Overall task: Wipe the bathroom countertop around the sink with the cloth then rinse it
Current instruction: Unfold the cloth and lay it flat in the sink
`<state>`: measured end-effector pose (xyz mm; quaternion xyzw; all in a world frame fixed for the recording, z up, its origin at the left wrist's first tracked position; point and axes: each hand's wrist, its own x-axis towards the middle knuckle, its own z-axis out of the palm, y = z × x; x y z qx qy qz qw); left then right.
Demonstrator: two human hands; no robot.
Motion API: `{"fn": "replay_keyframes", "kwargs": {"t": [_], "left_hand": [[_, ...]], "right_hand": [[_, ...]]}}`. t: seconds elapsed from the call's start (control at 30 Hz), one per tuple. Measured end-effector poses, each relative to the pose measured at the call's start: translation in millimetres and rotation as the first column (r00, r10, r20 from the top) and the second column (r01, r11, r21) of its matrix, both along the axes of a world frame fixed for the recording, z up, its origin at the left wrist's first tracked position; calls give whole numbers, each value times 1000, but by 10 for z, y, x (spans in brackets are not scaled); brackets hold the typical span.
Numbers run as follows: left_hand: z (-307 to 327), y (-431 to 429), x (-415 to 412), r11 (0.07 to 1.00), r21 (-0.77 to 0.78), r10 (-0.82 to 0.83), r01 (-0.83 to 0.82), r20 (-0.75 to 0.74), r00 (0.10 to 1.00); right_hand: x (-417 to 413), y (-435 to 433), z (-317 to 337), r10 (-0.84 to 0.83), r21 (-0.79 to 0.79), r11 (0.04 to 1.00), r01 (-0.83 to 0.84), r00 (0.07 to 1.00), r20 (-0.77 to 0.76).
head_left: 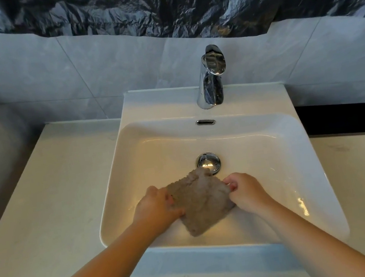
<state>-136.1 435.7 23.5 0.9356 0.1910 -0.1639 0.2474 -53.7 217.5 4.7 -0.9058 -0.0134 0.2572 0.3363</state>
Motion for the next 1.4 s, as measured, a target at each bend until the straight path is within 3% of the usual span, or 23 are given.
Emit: {"fn": "replay_keyframes", "kwargs": {"t": [0.1, 0.2, 0.33, 0.47, 0.6, 0.7, 0.8, 0.93, 1.07, 1.17, 1.23, 1.27, 1.4], "left_hand": [[-12, 2, 96, 1000, 7, -23, 22, 224, 974], [-52, -34, 288, 992, -23, -119, 125, 180, 977], [-56, -164, 498, 958, -73, -265, 278, 155, 952], [62, -276, 732, 817, -12, -553, 577, 271, 788], [214, -391, 1011, 689, 41, -718, 723, 176, 674], [274, -503, 1122, 660, 88, -751, 746, 92, 654], [287, -521, 1182, 683, 205, -730, 701, 160, 664], [241, -468, 1156, 736, 207, -676, 644, 230, 700], [136, -366, 928, 651, 235, -755, 722, 299, 584], [40, -323, 653, 563, 207, -817, 800, 283, 502], [4, -364, 543, 555, 170, -831, 815, 161, 532], [-12, -393, 520, 593, 158, -805, 790, 125, 580], [-77, -499, 530, 873, 122, -488, 473, 274, 829]], "right_hand": [[-10, -53, 93, -29, -98, 995, 24, 999, -43], [-85, -7, 80, -62, -179, 983, 42, 993, -102], [-113, -71, 107, 8, -61, 998, -7, 1000, 5], [-70, -213, 243, 252, -78, 967, -241, 944, 212], [127, -373, 390, 383, -104, 924, -369, 882, 276], [274, -457, 469, 386, -127, 923, -364, 863, 326], [357, -500, 473, 362, -182, 931, -315, 856, 370], [301, -519, 390, 333, -237, 939, -250, 835, 438], [48, -555, 333, 379, -244, 923, -296, 805, 456], [-153, -582, 257, 460, -249, 885, -395, 827, 323], [-212, -595, 217, 458, -210, 885, -416, 860, 225], [-220, -597, 214, 418, -162, 906, -391, 884, 211], [-150, -583, 204, 151, -142, 984, -108, 928, 340]]}}
